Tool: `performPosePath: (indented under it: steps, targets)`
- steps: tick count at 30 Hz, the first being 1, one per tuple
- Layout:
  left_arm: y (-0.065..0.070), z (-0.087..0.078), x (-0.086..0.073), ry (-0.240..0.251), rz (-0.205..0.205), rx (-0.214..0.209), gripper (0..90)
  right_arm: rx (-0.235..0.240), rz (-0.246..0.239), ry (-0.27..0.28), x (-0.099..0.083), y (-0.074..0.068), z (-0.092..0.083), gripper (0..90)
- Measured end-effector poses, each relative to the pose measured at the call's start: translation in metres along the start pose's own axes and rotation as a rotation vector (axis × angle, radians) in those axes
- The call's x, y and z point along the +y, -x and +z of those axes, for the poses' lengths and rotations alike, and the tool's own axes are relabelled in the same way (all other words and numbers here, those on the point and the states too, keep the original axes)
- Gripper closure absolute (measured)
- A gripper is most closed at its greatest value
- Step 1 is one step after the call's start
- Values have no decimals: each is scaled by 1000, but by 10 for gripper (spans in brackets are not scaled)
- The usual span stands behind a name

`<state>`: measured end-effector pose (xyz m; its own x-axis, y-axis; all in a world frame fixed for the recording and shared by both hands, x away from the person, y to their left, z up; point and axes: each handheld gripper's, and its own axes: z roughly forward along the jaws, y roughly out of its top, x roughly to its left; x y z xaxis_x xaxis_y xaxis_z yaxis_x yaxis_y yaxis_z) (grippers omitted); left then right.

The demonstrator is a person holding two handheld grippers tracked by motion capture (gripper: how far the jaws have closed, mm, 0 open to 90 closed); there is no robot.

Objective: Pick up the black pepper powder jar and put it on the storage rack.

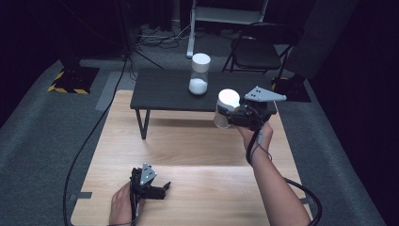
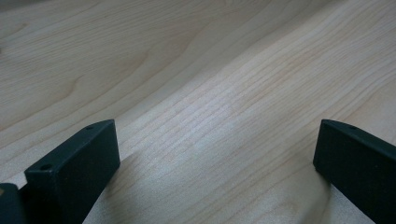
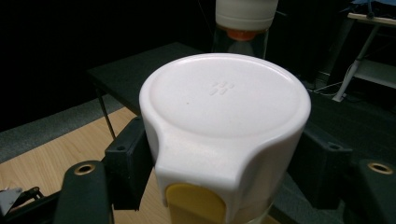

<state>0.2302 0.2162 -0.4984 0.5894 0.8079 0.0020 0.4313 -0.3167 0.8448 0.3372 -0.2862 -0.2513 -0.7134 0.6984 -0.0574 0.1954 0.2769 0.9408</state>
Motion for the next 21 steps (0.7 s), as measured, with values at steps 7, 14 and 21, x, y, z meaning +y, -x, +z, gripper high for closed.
performPosePath:
  steps: [7, 14, 21]
  targets:
    - [0, 0, 0, 0, -1, 0, 0, -42, 2, -2, 25, 12, 10, 301]
    - [-1, 0, 0, 1, 2, -2, 0, -75, 13, 6, 36, 24, 28, 300]
    - [0, 0, 0, -1, -1, -1, 0, -99, 42, -9, 44, 35, 55, 300]
